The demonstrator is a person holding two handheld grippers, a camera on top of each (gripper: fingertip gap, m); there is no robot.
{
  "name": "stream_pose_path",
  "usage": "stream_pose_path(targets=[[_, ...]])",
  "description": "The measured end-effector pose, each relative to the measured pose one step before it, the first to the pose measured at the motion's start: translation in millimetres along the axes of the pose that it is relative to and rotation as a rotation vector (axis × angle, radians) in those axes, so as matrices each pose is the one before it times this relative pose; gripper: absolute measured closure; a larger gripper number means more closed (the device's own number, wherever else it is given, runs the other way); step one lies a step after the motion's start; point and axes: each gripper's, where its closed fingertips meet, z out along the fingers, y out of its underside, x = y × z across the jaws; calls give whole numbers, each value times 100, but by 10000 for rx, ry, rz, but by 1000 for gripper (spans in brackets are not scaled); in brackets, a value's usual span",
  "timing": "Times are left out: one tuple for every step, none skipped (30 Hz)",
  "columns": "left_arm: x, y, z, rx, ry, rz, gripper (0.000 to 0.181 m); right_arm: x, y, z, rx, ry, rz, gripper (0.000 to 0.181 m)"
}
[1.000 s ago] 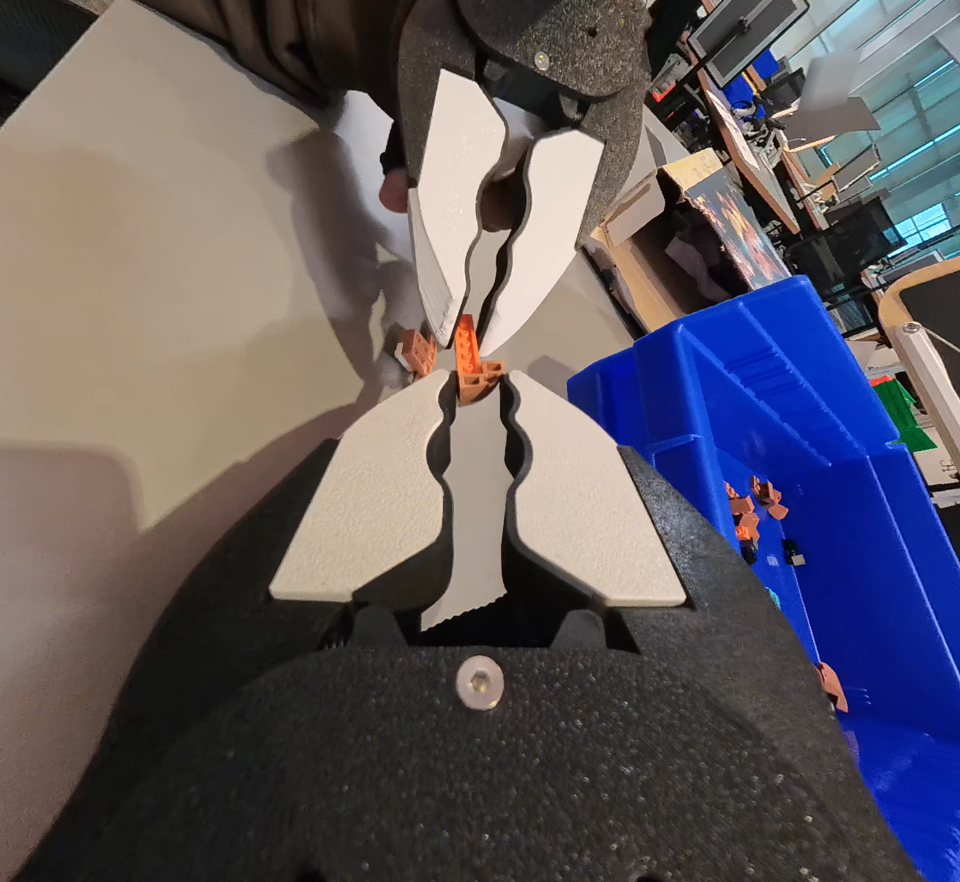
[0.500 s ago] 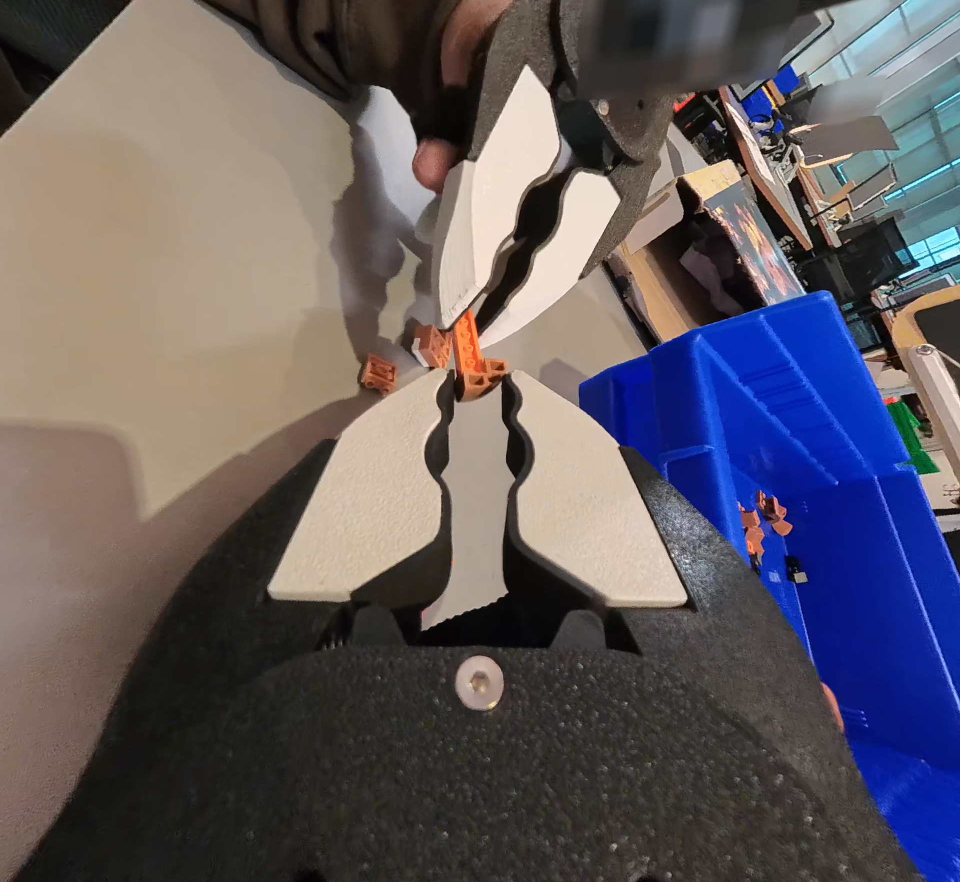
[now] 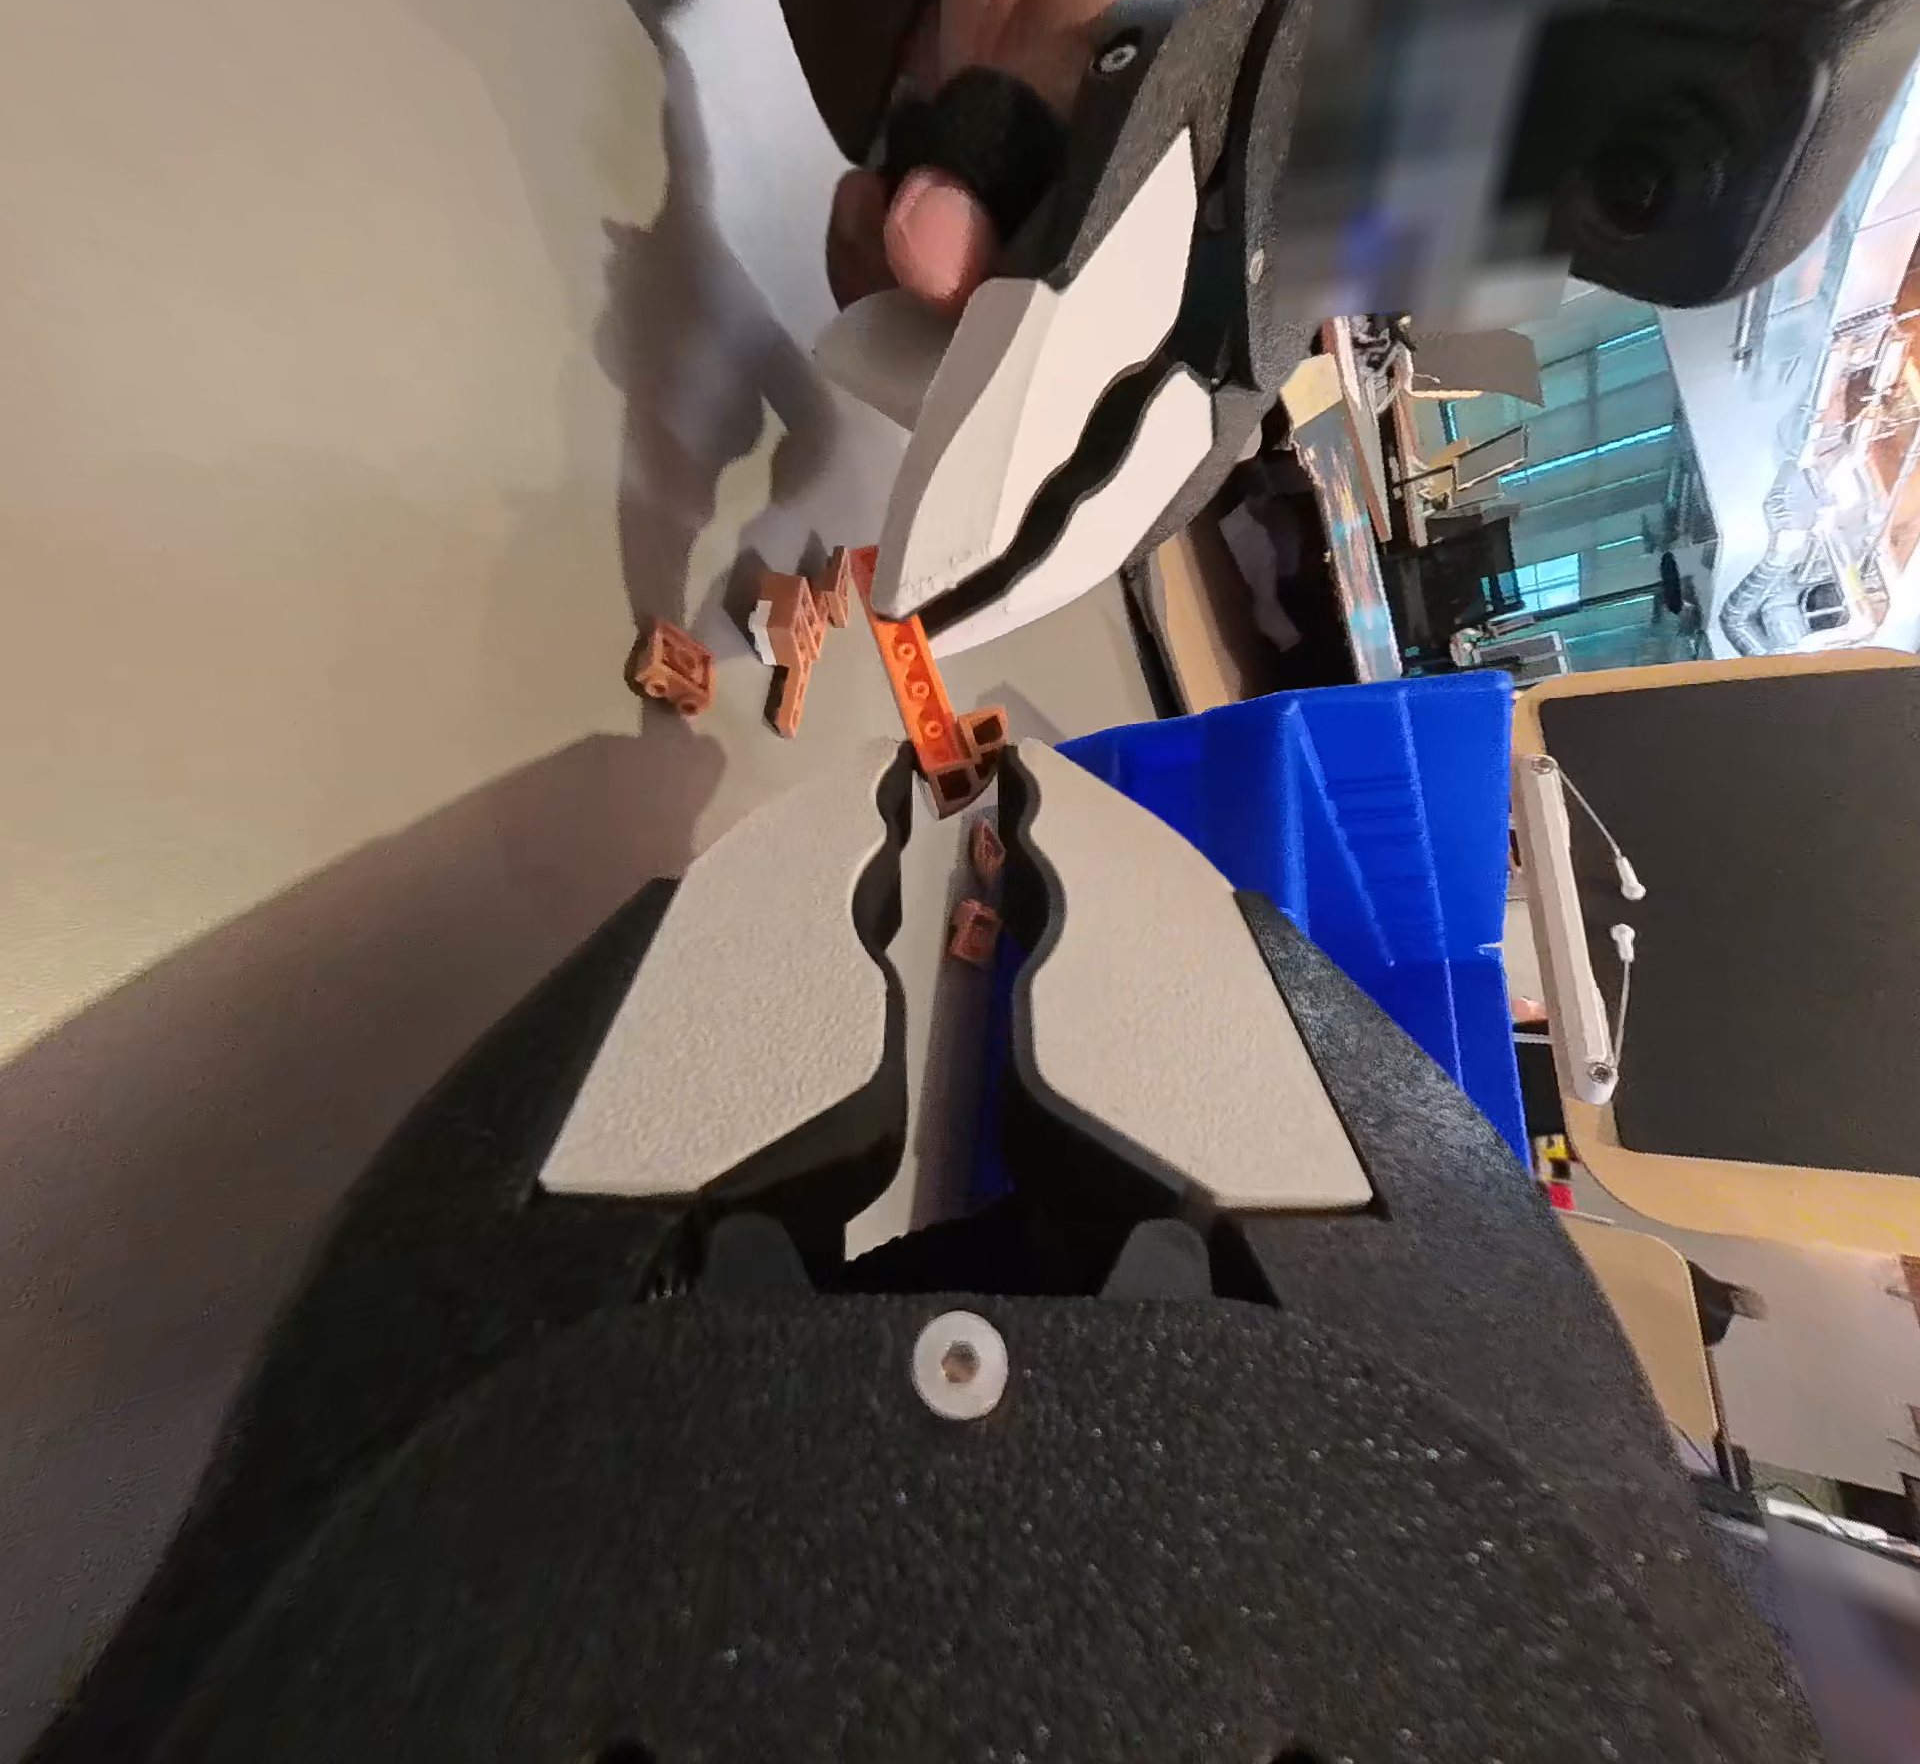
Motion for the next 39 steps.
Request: stream_pose_path(targets=[[-132, 188, 72, -166, -187, 240, 174, -120, 58, 94, -54, -57, 27, 166], [-265, 103, 71, -111, -280, 217, 174, -65, 162, 96, -86, -24, 7, 166], [-325, 21, 51, -64, -306, 162, 173, 10, 221, 80, -117, 24, -26, 166], [-227, -11, 46, -50, -250, 177, 171, 7, 164, 35, -79, 7, -7, 166], [-131, -10, 59, -45, -203, 195, 165, 15, 14, 9, -1, 11, 16, 166], [15, 21, 83, -64, -128, 245, 159, 58, -62, -9, 25, 36, 13, 166], [-7, 111, 124, -126, -162, 291, 158, 104, -57, 11, -10, 72, -2, 166], [17, 134, 176, -166, -176, 371, 157, 85, -18, 38, -29, 67, -30, 166], [-79, 59, 183, -140, -263, 434, 157, 16, -6, 60, -24, 46, -49, 166], [-89, -33, 165, -110, -287, 464, 160, -42, -6, 60, -19, 15, -56, 166], [-41, -123, 92, -50, -226, 392, 170, -65, 9, 64, -24, 8, -59, 166], [-172, 52, 72, -181, -266, 284, 170, 3, 51, 54, -49, 49, -84, 166], [-238, 101, 44, -209, -293, 335, 171, 19, 96, 26, -72, 55, -108, 166], [-214, 17, -5, -143, -310, 404, 171, 67, 69, 29, -49, 77, -74, 166], [-203, 12, -19, -135, -330, 493, 171, 47, 8, 9, -14, 34, -14, 167], [-131, 22, 11, -151, -323, 593, 171, 12, -4, -20, 5, 4, -6, 167], [-124, 61, 52, -189, -339, 615, 171, -19, 6, -2, 10, -16, 3, 167], [-80, 88, 71, -226, -314, 613, 171, -70, 10, -8, 12, -47, 18, 167], [-90, 109, 96, -227, -331, 668, 171, -94, -9, 14, 34, -68, 40, 167], [-64, 89, 100, -222, -312, 626, 171, -92, -10, 10, 34, -75, 55, 167], [-51, 83, 104, -203, -287, 585, 171, -96, 5, 14, 22, -77, 67, 167], [-76, 72, 66, -178, -282, 570, 170, -70, 8, 15, 30, -73, 94, 167], [-66, 42, 30, -148, -260, 530, 170, -45, -25, 6, 59, -84, 164, 167], [-103, 25, -2, -120, -240, 439, 170, -30, -38, -3, 92, -102, 236, 167], [-190, 23, -21, -111, -259, 351, 171, 46, -20, -19, 104, -75, 286, 167], [-204, 16, -39, -84, -226, 270, 171, 76, -43, -39, 124, -83, 334, 167], [-193, 20, -47, -65, -188, 182, 171, 42, -14, -36, 116, -111, 339, 166], [-233, 92, -5, -97, -193, 105, 171, -2, 53, -31, 62, -116, 314, 165], [-167, 145, 40, -112, -151, 95, 171, 43, 122, 13, -13, -79, 310, 165], [-68, 254, 73, -154, -67, 58, 172, 57, 220, 53, -81, -61, 288, 166], [0, 283, 93, -155, -29, 71, 172, 38, 279, 98, -110, -77, 332, 166], [64, 206, 81, -105, -9, 76, 172, 1, 260, 114, -106, -116, 363, 167], [143, 138, 80, -59, 58, 19, 172, 14, 197, 93, -82, -81, 265, 167], [134, 64, 89, -18, 66, -29, 172, 13, 116, 39, -39, -37, 113, 168], [86, 31, 66, -1, 52, -39, 172, -5, 39, -4, -14, -11, 3, 168], [67, 16, 30, 10, 61, -61, 172, 2, 19, -26, -15, 8, -29, 168], [43, 38, 3, 24, 65, -106, 171, 92, 15, -31, -18, 47, -8, 168], [-67, 49, -26, 44, 12, -147, 171, 228, -1, -80, -19, 112, 5, 168], [-206, 30, -67, 74, -50, -196, 171, 322, -17, -142, 17, 151, 10, 168]])
